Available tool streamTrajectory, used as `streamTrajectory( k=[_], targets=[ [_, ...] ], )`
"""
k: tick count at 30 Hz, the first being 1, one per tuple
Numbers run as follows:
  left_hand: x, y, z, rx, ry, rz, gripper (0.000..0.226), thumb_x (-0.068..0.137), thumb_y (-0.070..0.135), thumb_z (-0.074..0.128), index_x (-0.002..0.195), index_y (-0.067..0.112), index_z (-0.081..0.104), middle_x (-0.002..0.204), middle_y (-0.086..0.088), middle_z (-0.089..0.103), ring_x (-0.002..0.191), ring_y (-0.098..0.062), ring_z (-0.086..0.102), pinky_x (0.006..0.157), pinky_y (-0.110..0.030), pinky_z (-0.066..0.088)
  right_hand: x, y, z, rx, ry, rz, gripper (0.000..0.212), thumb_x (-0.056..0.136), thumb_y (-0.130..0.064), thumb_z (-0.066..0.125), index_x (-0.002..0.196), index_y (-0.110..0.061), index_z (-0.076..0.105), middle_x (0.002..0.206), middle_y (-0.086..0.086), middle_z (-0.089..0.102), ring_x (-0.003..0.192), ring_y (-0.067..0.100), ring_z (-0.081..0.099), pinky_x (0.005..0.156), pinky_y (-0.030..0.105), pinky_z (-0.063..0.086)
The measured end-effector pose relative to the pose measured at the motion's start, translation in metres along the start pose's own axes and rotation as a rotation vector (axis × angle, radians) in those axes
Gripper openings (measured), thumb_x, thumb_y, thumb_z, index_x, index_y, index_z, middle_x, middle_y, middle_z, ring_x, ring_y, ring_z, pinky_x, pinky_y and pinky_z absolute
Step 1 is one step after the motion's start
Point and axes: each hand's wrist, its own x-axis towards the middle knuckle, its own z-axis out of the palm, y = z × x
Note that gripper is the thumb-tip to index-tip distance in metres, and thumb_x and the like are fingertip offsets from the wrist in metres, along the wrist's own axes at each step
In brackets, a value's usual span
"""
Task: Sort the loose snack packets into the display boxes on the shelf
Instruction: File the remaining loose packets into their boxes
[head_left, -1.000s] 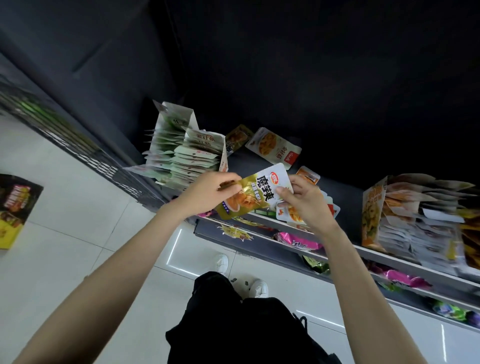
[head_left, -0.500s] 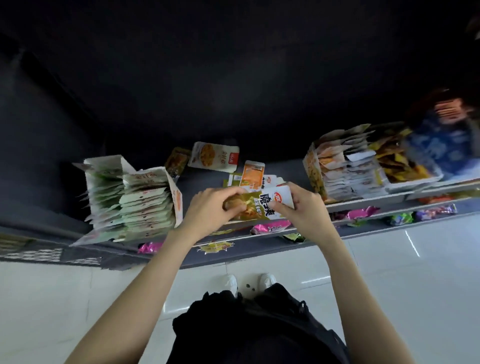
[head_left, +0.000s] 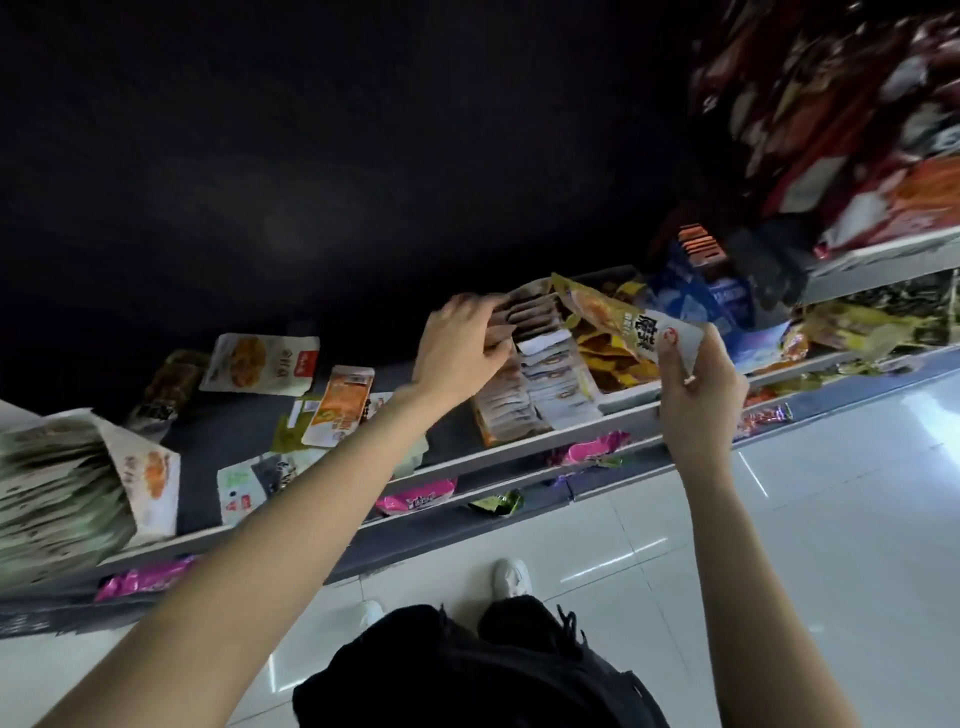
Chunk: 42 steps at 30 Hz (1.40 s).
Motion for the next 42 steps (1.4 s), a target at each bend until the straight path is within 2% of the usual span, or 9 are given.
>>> streamTrajectory(
  k=[5,8,15,20,22,27,32,38,42],
  targets=[
    [0.055,0.021,0.039,0.383,-0.197,-0.070,0.065,0.094,0.042,0.045,0.149,0.016,0.023,0.153,-0.002,0.029,0.143,-0.016,0.014,0.117,-0.045,0.005,0.056,0.024,-0.001,-0.073,-0.015,-0.190,0.024,0.096,-0.015,0.055,0.073,-0.011,0.050,0.056,-0.009,0.035,0.048,0.001,0.032,0.046,0.013,0.023],
    [0.063,0.030,0.050,0.491,-0.242,-0.044,0.051,0.096,0.038,0.043,0.143,0.019,0.037,0.145,-0.003,0.041,0.141,-0.017,0.022,0.115,-0.047,-0.006,0.083,0.028,0.006,-0.111,-0.031,-0.273,0.012,0.094,-0.012,0.057,0.083,-0.007,0.058,0.060,-0.010,0.038,0.045,0.002,0.029,0.047,0.010,0.018],
    [0.036,0.028,0.072,0.520,-0.117,0.096,0.037,0.094,0.014,0.049,0.127,0.029,0.058,0.124,0.007,0.063,0.126,-0.019,0.044,0.107,-0.039,0.018,0.124,0.019,0.036,-0.260,-0.143,-0.680,0.021,0.080,0.002,0.067,0.097,-0.011,0.067,0.069,0.006,0.067,0.058,0.029,0.063,0.049,0.028,0.045],
    [0.040,0.028,0.074,0.503,-0.070,0.074,0.036,0.087,0.011,0.060,0.116,0.030,0.066,0.110,0.006,0.070,0.115,-0.024,0.052,0.102,-0.041,0.029,0.126,0.010,0.086,-0.648,-0.366,-0.897,0.041,0.044,-0.005,0.081,0.076,-0.028,0.070,0.048,-0.006,0.054,0.039,0.016,0.054,0.038,0.018,0.034],
    [0.041,0.027,0.074,0.517,-0.013,0.065,0.034,0.082,0.009,0.065,0.109,0.030,0.070,0.101,0.004,0.072,0.108,-0.026,0.057,0.095,-0.039,0.036,0.126,0.018,0.102,-0.646,-0.477,-0.907,0.036,0.044,-0.007,0.082,0.074,-0.025,0.070,0.047,-0.004,0.054,0.038,0.019,0.054,0.039,0.018,0.038],
    [0.039,0.027,0.077,0.553,-0.020,0.033,0.039,0.093,0.012,0.050,0.126,0.031,0.059,0.117,0.009,0.066,0.116,-0.022,0.048,0.098,-0.038,0.030,0.128,0.025,0.119,-0.528,-0.607,-0.833,0.022,0.065,0.002,0.074,0.082,-0.012,0.071,0.079,0.008,0.067,0.053,0.029,0.062,0.049,0.024,0.036],
    [0.035,0.024,0.081,0.565,0.072,0.131,0.035,0.071,0.016,0.075,0.105,0.025,0.072,0.088,0.009,0.073,0.089,-0.019,0.059,0.085,-0.035,0.030,0.117,0.039,0.129,-0.548,-0.609,-0.749,0.019,0.064,-0.002,0.078,0.077,-0.014,0.075,0.073,0.008,0.069,0.062,0.031,0.066,0.053,0.027,0.047],
    [0.004,0.019,0.067,0.384,0.196,0.176,0.040,0.082,0.021,0.057,0.122,0.019,0.061,0.118,0.004,0.065,0.116,-0.019,0.051,0.101,-0.036,0.025,0.113,0.047,0.133,-0.672,-0.719,-0.597,0.026,0.097,-0.022,0.047,0.111,-0.019,0.068,0.106,0.010,0.066,0.097,0.032,0.061,0.076,0.036,0.047],
    [-0.057,-0.004,0.039,0.080,0.456,-0.111,0.024,0.086,0.023,0.051,0.105,0.015,0.064,0.099,0.002,0.068,0.099,-0.017,0.056,0.086,-0.033,0.043,0.100,0.035,0.120,-0.540,-0.621,-0.559,0.036,0.095,-0.011,0.048,0.128,-0.018,0.058,0.106,0.016,0.066,0.098,0.035,0.061,0.081,0.040,0.050]
  ],
)
